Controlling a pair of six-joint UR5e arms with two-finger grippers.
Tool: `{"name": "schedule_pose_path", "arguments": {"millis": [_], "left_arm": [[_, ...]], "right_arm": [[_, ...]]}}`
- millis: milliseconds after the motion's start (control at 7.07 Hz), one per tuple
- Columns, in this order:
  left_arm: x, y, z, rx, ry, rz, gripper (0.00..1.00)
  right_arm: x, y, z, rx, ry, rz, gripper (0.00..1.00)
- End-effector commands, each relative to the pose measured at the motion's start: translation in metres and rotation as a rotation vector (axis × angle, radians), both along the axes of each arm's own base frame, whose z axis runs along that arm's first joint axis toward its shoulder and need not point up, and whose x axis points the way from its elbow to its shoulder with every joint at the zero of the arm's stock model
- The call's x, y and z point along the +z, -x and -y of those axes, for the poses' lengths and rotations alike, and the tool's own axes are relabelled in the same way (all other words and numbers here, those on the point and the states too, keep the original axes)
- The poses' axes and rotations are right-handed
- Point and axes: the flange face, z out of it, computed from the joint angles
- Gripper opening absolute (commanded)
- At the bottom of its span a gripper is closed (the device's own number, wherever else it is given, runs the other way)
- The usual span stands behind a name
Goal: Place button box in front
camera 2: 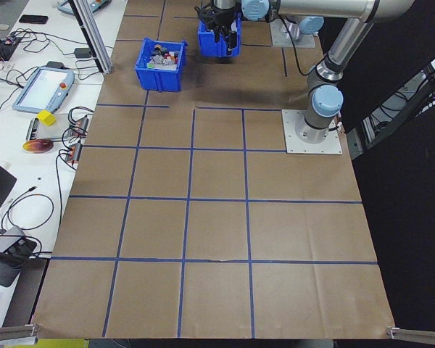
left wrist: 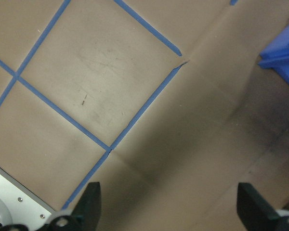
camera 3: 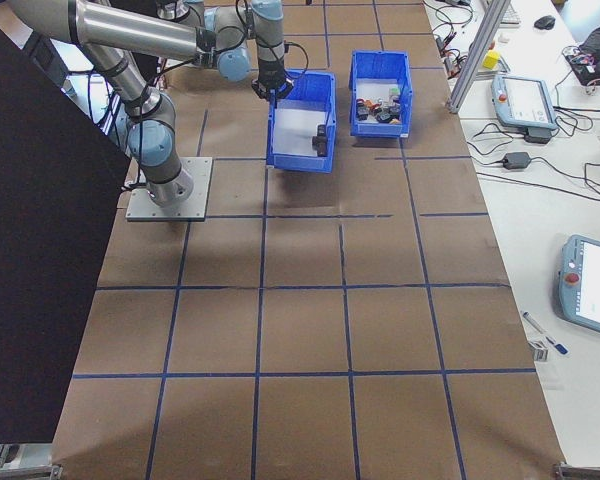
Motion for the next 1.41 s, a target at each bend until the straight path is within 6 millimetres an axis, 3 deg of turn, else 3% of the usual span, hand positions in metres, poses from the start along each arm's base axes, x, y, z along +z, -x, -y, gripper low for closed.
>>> {"name": "schedule_pose_path", "arguments": {"millis": [0, 424, 848, 990, 1131, 1273], "left_arm": [[0.014, -0.002, -0.009, -0.369, 0.032, -0.015, 1.00], [0.019, -0.007, -0.023, -0.643, 0.005, -0.045, 1.00], [0.022, -0.049, -0.007, -0.566, 0.011, -0.041, 1.00], [0.018, -0.049, -0.009, -0.559, 0.006, -0.045, 1.00], [0.017, -0.050, -0.009, -0.547, 0.000, -0.038, 1.00], [0.020, -0.050, -0.007, -0.545, 0.003, -0.037, 1.00]], "right_arm": [[-0.018, -0.067, -0.020, -0.003, 0.038, 0.020, 0.08], [-0.034, -0.095, -0.025, 0.011, 0.009, 0.012, 0.08], [-0.046, -0.097, -0.022, 0.065, 0.006, -0.002, 0.09], [-0.046, -0.097, -0.022, 0.055, 0.012, -0.004, 0.30], [-0.046, -0.097, -0.021, 0.050, 0.009, -0.005, 0.89], [-0.040, -0.095, -0.018, 0.039, 0.015, -0.006, 1.00]]}}
